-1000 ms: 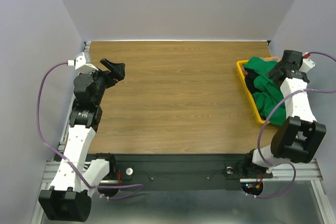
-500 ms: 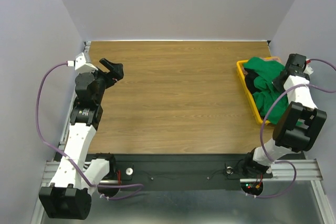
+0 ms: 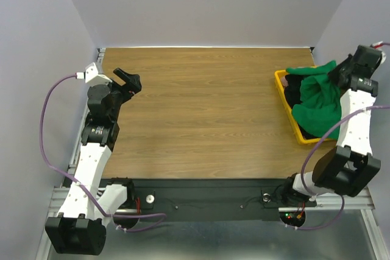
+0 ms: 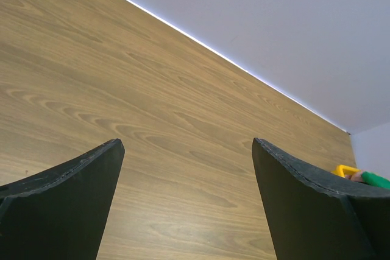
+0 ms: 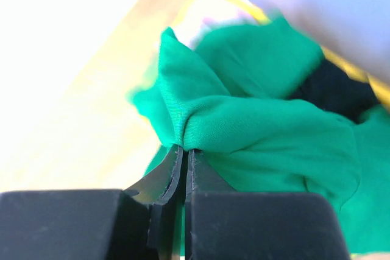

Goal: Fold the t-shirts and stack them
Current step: Grab the tshirt from the pile, then move the tshirt to the center of the board, then flatten the tshirt out

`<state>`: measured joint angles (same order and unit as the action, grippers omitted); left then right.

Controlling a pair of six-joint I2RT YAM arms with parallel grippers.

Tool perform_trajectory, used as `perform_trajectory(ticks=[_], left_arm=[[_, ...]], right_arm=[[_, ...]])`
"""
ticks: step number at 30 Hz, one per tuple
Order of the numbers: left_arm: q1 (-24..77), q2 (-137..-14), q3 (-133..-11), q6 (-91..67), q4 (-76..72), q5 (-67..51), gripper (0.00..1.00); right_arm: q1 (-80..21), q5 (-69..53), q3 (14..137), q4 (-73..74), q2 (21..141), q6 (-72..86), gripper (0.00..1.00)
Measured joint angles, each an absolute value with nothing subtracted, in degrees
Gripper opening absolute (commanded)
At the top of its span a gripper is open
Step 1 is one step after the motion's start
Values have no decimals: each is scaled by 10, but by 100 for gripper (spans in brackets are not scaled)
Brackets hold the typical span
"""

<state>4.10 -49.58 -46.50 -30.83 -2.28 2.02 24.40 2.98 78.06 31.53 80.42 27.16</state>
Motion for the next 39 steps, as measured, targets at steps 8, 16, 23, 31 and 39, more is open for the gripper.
perform_trajectory(ticks=[8, 16, 23, 31, 39], left_arm=[[41, -493, -465, -318, -23, 13, 99], [41, -474, -465, -335, -20, 15, 99], [41, -448, -466, -369, 34, 68, 99], [41, -418, -465, -426, 112, 173, 99], [41, -427, -409, -440, 83, 140, 98]], right_arm=[[129, -65, 973, 314, 787, 241, 0], [-117, -163, 1224, 310, 936, 210, 0], [-261, -190, 1267, 294, 1039, 189, 5], [-262, 106, 898, 291, 985, 194, 100], [-249, 210, 733, 309, 872, 220, 100]])
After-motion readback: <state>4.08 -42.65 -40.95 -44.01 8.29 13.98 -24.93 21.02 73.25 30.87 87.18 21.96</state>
